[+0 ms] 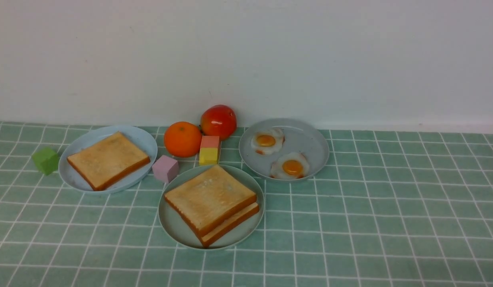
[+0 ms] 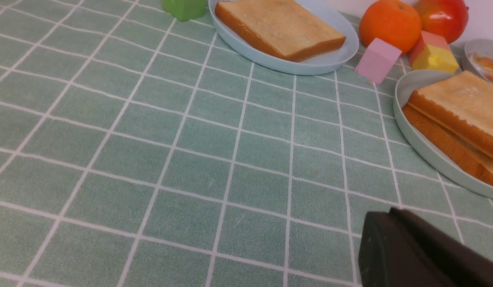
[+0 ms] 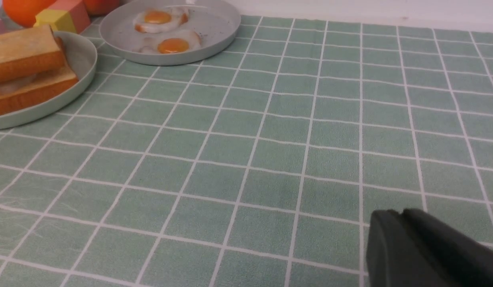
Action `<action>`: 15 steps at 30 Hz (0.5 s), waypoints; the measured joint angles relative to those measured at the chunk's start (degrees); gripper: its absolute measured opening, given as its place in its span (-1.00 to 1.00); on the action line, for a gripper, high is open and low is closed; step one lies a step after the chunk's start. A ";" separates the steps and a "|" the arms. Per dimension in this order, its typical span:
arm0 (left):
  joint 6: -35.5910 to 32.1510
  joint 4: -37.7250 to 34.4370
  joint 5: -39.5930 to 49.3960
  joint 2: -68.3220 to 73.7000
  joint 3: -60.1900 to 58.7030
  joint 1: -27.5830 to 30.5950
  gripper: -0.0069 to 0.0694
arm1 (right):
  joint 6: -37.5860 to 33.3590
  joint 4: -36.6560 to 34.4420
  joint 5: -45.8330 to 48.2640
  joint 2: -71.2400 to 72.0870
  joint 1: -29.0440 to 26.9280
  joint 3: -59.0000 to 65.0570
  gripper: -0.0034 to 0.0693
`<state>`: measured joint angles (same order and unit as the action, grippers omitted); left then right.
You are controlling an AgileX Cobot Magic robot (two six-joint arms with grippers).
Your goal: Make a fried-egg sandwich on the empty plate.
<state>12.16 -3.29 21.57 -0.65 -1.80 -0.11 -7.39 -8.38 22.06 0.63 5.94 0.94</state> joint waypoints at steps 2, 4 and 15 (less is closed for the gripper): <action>0.00 0.00 0.00 0.00 0.00 0.00 -0.82 | 0.00 0.00 0.00 0.00 0.00 0.00 -0.74; 0.00 0.00 0.00 0.00 0.00 0.00 -0.82 | 0.00 0.00 0.00 0.00 0.00 0.00 -0.73; 0.05 0.00 0.00 0.00 0.00 0.00 -0.81 | 0.00 0.00 0.00 0.00 0.00 0.00 -0.71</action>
<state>12.21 -3.29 21.57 -0.65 -1.80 -0.11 -7.39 -8.38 22.06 0.63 5.94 0.94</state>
